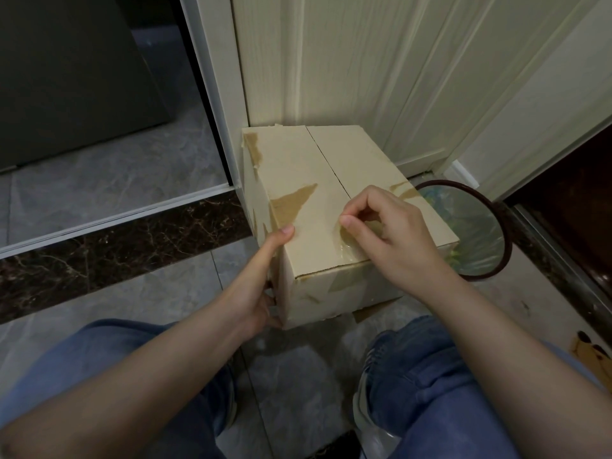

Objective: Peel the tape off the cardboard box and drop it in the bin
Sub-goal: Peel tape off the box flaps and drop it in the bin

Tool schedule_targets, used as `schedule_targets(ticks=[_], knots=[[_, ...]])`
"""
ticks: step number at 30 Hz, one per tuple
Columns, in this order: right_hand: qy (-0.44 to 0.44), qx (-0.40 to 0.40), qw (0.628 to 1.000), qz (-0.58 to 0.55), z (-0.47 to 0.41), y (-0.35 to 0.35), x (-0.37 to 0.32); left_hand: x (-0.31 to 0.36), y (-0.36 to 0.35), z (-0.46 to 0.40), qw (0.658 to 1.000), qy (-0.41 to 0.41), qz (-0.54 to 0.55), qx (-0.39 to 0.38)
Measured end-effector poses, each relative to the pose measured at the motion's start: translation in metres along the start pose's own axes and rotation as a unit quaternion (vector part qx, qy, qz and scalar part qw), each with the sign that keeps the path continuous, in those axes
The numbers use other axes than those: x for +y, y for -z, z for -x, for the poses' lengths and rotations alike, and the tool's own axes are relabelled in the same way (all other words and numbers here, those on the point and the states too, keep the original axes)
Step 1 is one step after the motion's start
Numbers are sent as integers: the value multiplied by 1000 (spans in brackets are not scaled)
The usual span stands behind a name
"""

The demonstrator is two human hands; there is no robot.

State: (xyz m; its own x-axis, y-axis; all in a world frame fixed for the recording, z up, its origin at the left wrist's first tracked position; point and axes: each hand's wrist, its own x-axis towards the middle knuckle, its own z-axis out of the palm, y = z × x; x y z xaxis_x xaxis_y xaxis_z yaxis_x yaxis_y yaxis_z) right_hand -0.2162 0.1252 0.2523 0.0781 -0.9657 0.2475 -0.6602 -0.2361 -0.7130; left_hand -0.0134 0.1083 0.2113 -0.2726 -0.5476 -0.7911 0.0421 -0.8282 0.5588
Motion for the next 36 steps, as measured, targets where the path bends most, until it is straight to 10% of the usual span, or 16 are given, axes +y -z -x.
schedule_targets(ticks=[20, 29, 36], knots=[[-145, 34, 961, -234, -1, 4, -8, 0, -3, 2, 1000, 6, 3, 13], [-123, 150, 980, -46, 10, 10, -17, -1, -11, 9, 1000, 10, 21, 19], [-137, 62, 982, 119, 27, -1, -22, 1, -32, 14, 998, 12, 43, 34]])
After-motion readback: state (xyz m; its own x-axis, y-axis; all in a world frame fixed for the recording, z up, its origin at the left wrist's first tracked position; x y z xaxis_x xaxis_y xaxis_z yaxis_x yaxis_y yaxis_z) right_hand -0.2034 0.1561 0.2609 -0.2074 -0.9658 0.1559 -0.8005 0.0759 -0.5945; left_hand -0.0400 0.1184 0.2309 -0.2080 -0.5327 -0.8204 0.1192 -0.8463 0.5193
